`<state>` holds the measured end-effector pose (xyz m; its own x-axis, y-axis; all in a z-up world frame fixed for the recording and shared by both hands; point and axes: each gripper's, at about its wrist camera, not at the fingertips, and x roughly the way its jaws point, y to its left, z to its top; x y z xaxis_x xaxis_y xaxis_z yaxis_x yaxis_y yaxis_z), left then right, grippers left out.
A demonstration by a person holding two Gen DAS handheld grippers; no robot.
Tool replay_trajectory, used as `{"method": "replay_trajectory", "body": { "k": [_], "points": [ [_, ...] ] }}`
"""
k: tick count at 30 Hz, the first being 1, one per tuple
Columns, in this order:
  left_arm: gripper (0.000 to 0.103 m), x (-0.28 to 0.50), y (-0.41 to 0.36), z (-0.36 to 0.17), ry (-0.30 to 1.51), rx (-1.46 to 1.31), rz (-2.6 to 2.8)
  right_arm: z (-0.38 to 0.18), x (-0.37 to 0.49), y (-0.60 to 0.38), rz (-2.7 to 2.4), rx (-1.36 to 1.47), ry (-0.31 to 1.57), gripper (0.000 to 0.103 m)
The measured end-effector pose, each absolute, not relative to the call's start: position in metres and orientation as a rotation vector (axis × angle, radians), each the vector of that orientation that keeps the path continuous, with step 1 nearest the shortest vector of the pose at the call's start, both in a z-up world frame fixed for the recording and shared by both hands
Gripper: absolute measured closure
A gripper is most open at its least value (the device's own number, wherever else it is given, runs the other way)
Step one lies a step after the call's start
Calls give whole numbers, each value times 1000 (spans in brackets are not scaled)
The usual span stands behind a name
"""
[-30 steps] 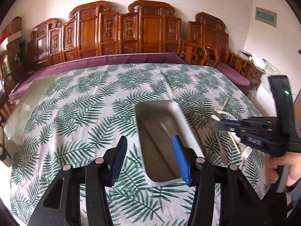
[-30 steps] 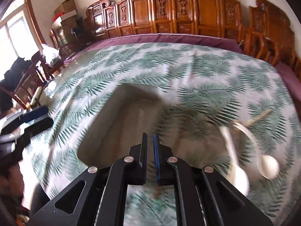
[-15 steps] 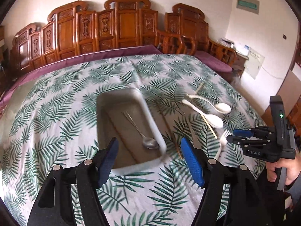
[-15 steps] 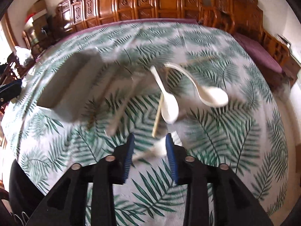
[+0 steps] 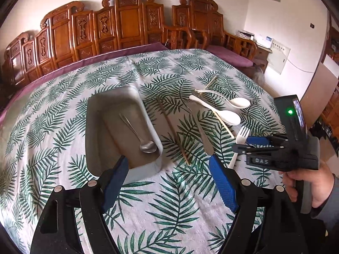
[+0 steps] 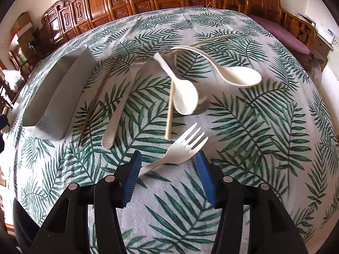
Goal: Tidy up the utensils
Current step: 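Grasp the white plastic fork by its handle with the right tool, then grasp a second wooden chopstick with the left tool while the right tool holds the fork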
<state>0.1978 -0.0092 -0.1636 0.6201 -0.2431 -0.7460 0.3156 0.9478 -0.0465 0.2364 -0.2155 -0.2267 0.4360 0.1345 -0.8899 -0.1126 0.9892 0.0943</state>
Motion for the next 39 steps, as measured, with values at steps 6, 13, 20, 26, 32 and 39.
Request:
{"method": "replay_trajectory", "body": {
  "k": [6,13,20,26,32,39],
  "points": [
    [28,199,-10,-171,859,100,-315,-228,234,-213,152,-73,1093,59],
    [28,204,-12,-170,866,73,-289,-226,229,-229,187,-102,1107,83],
    [28,213,-31,-162,858,57,-285,-225,227,-238,248,-119,1151,85],
    [28,225,-56,-163,865,76,-290,-224,221,-239,305,-171,1161,85],
    [28,241,-72,-171,899,105,-280,-223,220,-246,356,-198,1160,96],
    [46,267,-86,-186,967,147,-261,-216,224,-257,383,-187,1139,96]
  ]
}}
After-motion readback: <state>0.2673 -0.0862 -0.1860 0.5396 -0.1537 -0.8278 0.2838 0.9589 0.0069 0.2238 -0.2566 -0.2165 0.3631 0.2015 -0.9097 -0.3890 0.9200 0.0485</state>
